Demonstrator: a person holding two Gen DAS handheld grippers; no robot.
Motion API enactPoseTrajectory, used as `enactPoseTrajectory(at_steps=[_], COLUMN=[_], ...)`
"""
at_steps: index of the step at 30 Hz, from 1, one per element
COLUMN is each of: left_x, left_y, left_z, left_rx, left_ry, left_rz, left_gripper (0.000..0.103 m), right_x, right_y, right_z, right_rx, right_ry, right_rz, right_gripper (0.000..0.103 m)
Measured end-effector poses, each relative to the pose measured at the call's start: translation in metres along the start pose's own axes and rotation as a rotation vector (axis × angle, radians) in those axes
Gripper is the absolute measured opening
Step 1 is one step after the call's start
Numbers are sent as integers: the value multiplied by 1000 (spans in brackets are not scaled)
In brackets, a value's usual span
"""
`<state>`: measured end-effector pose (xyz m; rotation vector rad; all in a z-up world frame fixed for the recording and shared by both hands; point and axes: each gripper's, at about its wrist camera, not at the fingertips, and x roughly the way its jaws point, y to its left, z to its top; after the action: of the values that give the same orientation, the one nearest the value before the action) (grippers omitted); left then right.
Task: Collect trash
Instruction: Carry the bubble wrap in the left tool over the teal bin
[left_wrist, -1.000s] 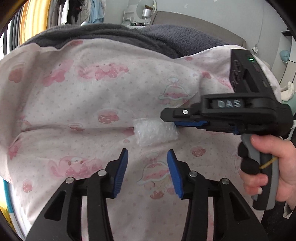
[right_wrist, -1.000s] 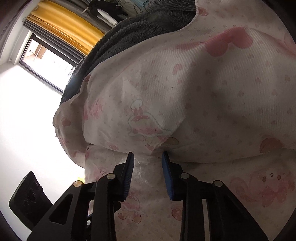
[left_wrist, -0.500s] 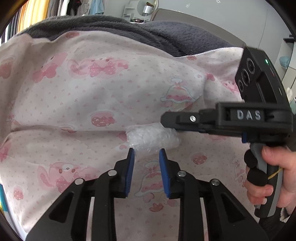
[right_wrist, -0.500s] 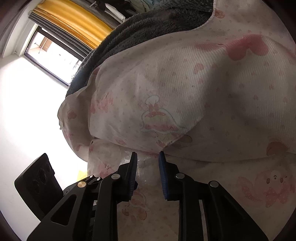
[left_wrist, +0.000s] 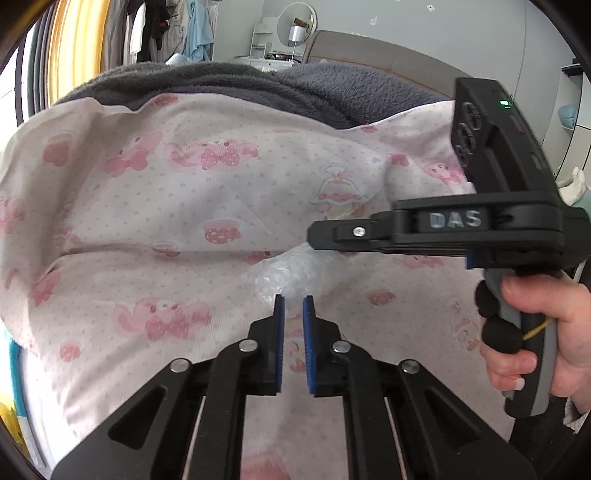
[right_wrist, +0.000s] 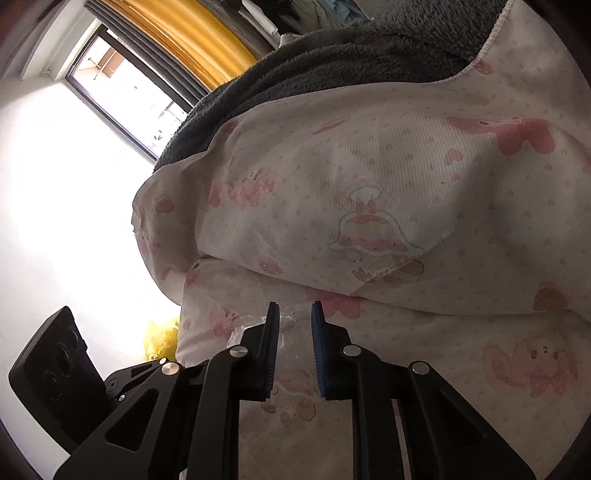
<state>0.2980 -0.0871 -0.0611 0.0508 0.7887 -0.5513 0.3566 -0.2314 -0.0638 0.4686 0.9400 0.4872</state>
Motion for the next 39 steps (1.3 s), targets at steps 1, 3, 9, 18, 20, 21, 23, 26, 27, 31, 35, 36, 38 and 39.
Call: enactPoseTrajectory(at_steps=[1,3,9,18,20,21,23,26,27,31,35,36,38,39], left_x=[-5,-15,-44,-106,-119,-124,-133,-147,-151,-169,-182,-184,-190,-191], left_y=[-1,0,7,14,17,18,21,28,30,41,57,63,74,79], left_z=[-2,-8,-26,-67,-78,-83,-93,-110,-115,-138,-159,-163,-174,-178], left_rx=[1,4,-17,-56,-80,-90,-110,-132,-137,-147,-169,-179,-206,-217], left_ry=[-6,-14,-29,-57,-67,-70,-70,-65,-63,-53,-39,-33,-17,-8], left_rz=[6,22,52,111,124,129,144,164,168,180,208,214,228,232], left_gripper=[10,9,8,8,8,8,8,8,8,8,8,8,8,8], right_x=[0,1,-10,-7,-7,-7,-8,-4,-1,15,40,46,61,66], right_y=[3,11,35,80,94,100,112,127,133,156,184,189,198,202], right_z=[-3,-9,-30,-71,-81,-85,-98,-113,-117,-129,-148,-151,-159,-162], right_rx=[-5,-14,-42,-60,-81,-90,-118,-129,-132,-165,-225,-236,-250,-251], right_ry=[0,3,1,38,43,44,49,69,81,107,154,166,195,206], right_rz=[3,5,35,109,123,125,120,131,140,152,143,142,145,149], right_gripper=[15,15,15,14,14,14,14,14,14,14,14,14,14,14])
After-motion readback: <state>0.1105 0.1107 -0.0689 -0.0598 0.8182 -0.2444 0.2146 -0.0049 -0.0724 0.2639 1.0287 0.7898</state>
